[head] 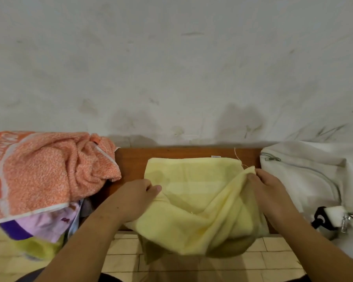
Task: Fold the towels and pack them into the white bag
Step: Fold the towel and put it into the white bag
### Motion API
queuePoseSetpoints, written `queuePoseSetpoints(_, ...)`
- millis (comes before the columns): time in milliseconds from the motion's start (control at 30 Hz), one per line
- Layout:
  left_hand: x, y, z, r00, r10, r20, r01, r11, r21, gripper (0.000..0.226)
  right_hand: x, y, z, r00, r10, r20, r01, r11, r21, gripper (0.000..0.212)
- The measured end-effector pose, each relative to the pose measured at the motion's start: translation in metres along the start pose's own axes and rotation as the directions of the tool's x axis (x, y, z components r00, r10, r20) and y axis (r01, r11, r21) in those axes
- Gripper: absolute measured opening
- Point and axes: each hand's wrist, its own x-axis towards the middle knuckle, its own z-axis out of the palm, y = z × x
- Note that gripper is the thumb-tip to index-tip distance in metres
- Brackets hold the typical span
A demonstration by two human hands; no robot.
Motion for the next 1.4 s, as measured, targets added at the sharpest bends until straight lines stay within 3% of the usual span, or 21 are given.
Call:
queuePoseSetpoints(200, 0.000, -0.008, -0.009, 0.981, 0.079, 0.177, -0.055, 0.989, -0.138, 0.033, 0.010, 0.010, 0.008, 1.000, 0.016, 0.012, -0.015, 0.999, -0.033, 0.030)
queuePoseSetpoints(300, 0.003, -0.016, -0.011, 0.991, 0.057, 0.118, -0.054, 0.998, -0.034, 0.023, 0.011, 0.012, 0.009, 1.000, 0.002, 0.004, -0.002, 0.999, -0.046, 0.028)
queuePoseSetpoints(467, 0.004, -0.022, -0.009, 0.997, -0.035, 0.062, 0.034, 0.999, 0.006, 0.028, 0.013, 0.014, 0.011, 0.999, -0.043, 0.027, 0.046, 0.995, -0.094, 0.030)
queuePoseSetpoints(600, 0.005, -0.017, -0.006, 0.991, -0.108, 0.084, 0.109, 0.994, -0.007, 0.060, 0.013, 0.015, 0.010, 0.996, -0.091, 0.003, 0.091, 0.990, -0.108, 0.034)
queuePoseSetpoints(667, 0.005, -0.013, -0.005, 0.987, -0.140, 0.075, 0.141, 0.990, -0.015, 0.063, 0.013, 0.017, 0.011, 0.994, -0.105, -0.002, 0.104, 0.990, -0.100, 0.033)
queuePoseSetpoints(833, 0.003, -0.009, -0.008, 0.983, -0.103, 0.150, 0.117, 0.990, -0.084, 0.040, 0.014, 0.020, 0.010, 0.992, -0.122, -0.005, 0.121, 0.989, -0.079, 0.028)
queuePoseSetpoints(1033, 0.003, -0.008, -0.018, 0.996, -0.084, -0.041, 0.073, 0.975, -0.211, 0.030, 0.014, 0.018, 0.010, 0.991, -0.130, -0.042, 0.129, 0.991, -0.033, 0.022)
queuePoseSetpoints(1100, 0.005, -0.011, -0.020, 0.985, -0.113, -0.128, 0.052, 0.914, -0.403, 0.028, 0.016, 0.019, 0.010, 0.991, -0.127, -0.049, 0.125, 0.991, -0.035, 0.022)
queuePoseSetpoints(1167, 0.013, -0.013, -0.021, 0.955, -0.176, -0.239, -0.022, 0.761, -0.648, 0.026, 0.017, 0.020, 0.010, 0.991, -0.125, -0.053, 0.123, 0.992, -0.039, 0.022)
queuePoseSetpoints(1233, 0.020, -0.013, -0.022, 0.901, -0.275, -0.335, -0.090, 0.637, -0.766, 0.018, 0.018, 0.021, 0.010, 0.990, -0.126, -0.055, 0.124, 0.991, -0.041, 0.023)
queuePoseSetpoints(1300, 0.029, -0.019, -0.018, 0.865, -0.340, -0.368, -0.056, 0.665, -0.745, 0.012, 0.018, 0.020, 0.011, 0.991, -0.124, -0.056, 0.121, 0.991, -0.051, 0.023)
queuePoseSetpoints(1400, 0.036, -0.029, -0.002, 0.917, -0.315, -0.245, 0.142, 0.831, -0.537, 0.050, 0.018, 0.019, 0.011, 0.991, -0.122, -0.061, 0.118, 0.991, -0.066, 0.023)
